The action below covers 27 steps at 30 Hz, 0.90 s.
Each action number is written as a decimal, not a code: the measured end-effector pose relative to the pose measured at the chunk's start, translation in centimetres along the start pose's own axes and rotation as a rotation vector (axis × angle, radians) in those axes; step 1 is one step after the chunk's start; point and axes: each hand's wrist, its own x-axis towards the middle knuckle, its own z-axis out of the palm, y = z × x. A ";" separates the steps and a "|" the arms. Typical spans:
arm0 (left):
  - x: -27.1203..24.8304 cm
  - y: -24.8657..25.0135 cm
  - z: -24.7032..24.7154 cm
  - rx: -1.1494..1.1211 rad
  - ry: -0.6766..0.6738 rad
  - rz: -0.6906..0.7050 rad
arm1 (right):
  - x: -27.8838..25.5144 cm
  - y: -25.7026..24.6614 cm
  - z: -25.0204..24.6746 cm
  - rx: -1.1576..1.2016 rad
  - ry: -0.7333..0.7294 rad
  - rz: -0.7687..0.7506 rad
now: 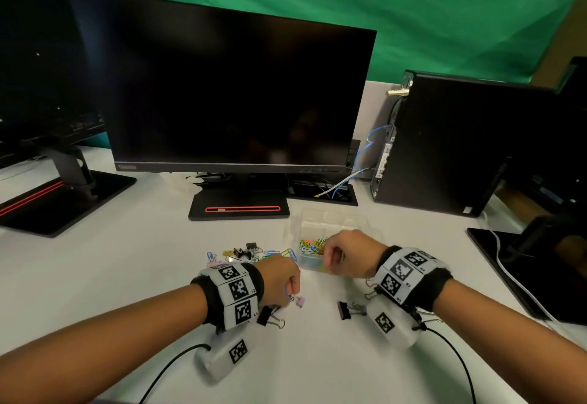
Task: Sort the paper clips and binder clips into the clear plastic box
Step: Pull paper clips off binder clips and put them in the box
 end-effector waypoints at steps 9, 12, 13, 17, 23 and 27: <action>1.3 -1.5 -1.4 -0.223 0.039 -0.034 | 0.6 3.6 -1.4 -0.035 0.167 0.148; 1.7 -1.9 -2.5 -0.261 0.095 -0.014 | -0.2 2.5 -0.7 -0.092 0.168 0.080; 1.8 -2.0 -2.9 -0.267 0.116 -0.010 | -0.5 1.8 -0.5 -0.098 0.163 0.038; 2.6 -2.2 -4.5 -0.348 0.207 -0.008 | -1.7 -1.1 1.1 -0.060 0.022 -0.146; 4.5 -1.4 -5.7 -0.389 0.315 0.001 | -2.0 -2.9 3.4 -0.086 -0.148 -0.323; 6.1 0.0 -5.1 -0.398 0.341 0.026 | -2.6 -2.4 3.6 -0.128 -0.131 -0.241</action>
